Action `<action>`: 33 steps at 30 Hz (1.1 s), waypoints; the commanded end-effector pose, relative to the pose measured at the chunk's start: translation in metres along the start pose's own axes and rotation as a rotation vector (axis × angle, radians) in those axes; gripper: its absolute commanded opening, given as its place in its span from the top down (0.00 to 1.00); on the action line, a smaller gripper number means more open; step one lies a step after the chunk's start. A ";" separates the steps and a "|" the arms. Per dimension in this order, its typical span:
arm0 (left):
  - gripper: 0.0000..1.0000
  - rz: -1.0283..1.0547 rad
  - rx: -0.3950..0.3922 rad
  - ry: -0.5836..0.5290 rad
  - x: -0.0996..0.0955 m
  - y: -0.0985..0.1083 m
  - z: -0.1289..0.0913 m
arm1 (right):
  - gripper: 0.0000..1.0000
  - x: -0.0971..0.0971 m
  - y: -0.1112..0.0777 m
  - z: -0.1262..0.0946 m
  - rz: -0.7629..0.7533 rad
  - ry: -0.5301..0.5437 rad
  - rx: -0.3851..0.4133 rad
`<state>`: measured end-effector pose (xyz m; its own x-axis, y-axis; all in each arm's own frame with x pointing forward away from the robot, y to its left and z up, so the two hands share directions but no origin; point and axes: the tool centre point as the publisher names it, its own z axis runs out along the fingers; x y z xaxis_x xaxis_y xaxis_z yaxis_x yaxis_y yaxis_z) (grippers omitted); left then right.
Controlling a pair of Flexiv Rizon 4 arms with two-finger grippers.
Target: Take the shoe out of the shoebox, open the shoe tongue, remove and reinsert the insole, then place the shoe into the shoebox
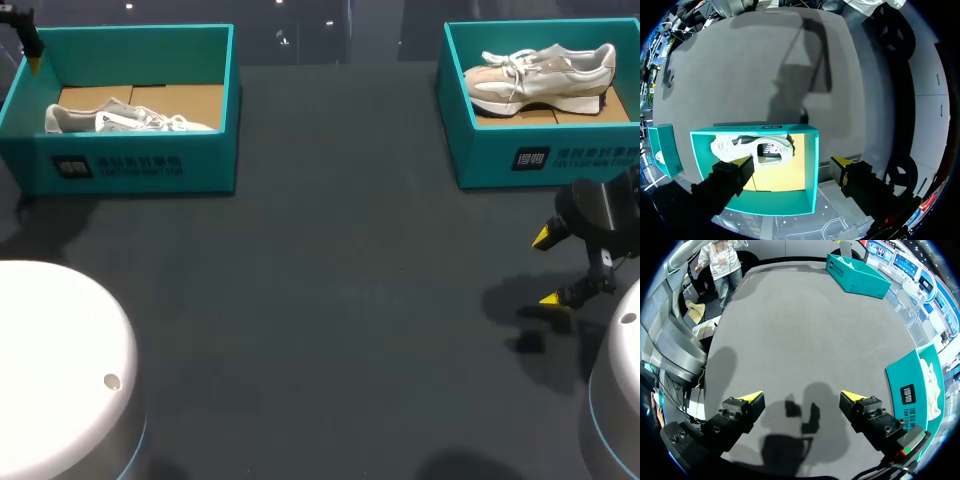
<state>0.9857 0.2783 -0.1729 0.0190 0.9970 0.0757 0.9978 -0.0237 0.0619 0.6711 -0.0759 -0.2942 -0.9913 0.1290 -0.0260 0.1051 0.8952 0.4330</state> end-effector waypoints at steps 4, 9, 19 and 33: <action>0.00 0.001 0.000 0.001 0.000 0.000 0.000 | 0.00 -0.027 0.014 -0.011 0.143 0.036 0.084; 0.00 0.001 0.000 0.001 0.000 0.000 0.000 | 0.00 -0.068 0.038 -0.035 0.362 0.036 0.154; 0.00 0.001 0.000 0.001 0.000 0.000 0.000 | 0.00 -0.129 0.069 -0.077 0.549 -0.009 0.206; 0.00 0.001 0.000 0.001 0.000 0.000 0.000 | 0.00 -0.140 0.071 -0.084 0.536 -0.015 0.236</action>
<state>0.9861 0.2787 -0.1735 0.0192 0.9970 0.0754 0.9978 -0.0239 0.0620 0.8095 -0.0675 -0.1849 -0.7950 0.5928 0.1285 0.6064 0.7705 0.1965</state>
